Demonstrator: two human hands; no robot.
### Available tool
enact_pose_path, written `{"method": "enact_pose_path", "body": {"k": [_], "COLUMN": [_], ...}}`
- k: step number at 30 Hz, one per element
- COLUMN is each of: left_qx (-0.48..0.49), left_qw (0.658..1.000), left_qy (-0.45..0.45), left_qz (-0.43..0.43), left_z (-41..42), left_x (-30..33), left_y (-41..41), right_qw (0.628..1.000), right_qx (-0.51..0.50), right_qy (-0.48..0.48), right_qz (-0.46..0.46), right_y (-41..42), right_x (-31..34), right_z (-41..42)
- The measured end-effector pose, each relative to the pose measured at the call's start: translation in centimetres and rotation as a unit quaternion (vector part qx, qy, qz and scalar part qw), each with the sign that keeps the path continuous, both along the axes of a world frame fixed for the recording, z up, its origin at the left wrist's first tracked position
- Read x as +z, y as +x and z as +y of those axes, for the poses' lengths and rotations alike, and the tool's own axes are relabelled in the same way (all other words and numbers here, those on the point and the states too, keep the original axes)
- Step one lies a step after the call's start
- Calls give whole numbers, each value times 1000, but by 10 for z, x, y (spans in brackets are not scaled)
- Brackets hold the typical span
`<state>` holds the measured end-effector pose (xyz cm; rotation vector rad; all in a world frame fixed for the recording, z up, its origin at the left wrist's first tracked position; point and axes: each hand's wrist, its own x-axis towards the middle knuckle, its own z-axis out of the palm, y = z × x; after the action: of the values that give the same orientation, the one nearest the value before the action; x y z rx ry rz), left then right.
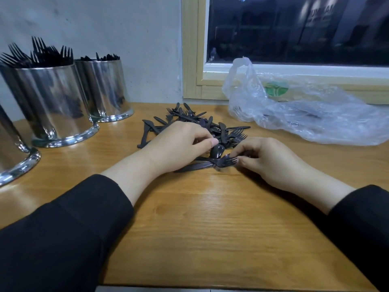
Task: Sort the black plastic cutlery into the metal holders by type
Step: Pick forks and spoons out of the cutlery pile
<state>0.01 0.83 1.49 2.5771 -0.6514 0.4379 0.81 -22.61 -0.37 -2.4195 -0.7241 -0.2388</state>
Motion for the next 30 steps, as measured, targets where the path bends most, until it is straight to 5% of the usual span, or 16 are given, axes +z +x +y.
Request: {"method": "enact_pose_path", "body": {"k": [8, 12, 18, 30], "left_qx": [-22, -7, 58, 19], "left_qw": [992, 999, 970, 965], "left_qy": [122, 52, -232, -247], "left_qz": [40, 11, -35, 83], "left_z": [-3, -4, -4, -50], "left_x": [-8, -7, 1, 5], "left_y": [6, 4, 3, -5], "right_qw": [993, 985, 969, 938], "right_qx": [-28, -63, -85, -82], "right_qy": [113, 162, 227, 314], "right_qz": [12, -1, -53, -121], "right_y": [3, 6, 8, 13], "right_x": [4, 6, 12, 24], "right_z": [-3, -8, -13, -2]}}
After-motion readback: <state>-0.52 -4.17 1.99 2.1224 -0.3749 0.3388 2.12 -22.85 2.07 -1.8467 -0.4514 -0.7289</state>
